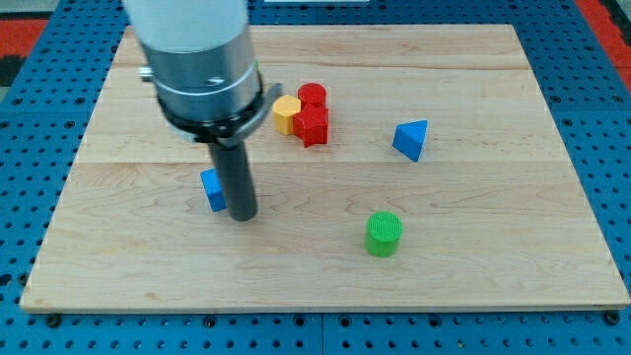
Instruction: Slide the blue cube slightly left
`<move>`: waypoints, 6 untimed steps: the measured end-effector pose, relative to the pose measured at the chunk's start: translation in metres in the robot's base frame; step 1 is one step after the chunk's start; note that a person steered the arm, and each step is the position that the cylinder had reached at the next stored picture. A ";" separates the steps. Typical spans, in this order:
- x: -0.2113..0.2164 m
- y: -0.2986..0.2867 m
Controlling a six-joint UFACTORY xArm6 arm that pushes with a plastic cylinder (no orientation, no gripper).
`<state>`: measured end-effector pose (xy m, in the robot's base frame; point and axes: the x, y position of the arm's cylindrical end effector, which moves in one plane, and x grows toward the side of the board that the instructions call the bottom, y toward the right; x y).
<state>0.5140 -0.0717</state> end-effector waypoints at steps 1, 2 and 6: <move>0.029 0.032; 0.003 0.031; -0.030 -0.075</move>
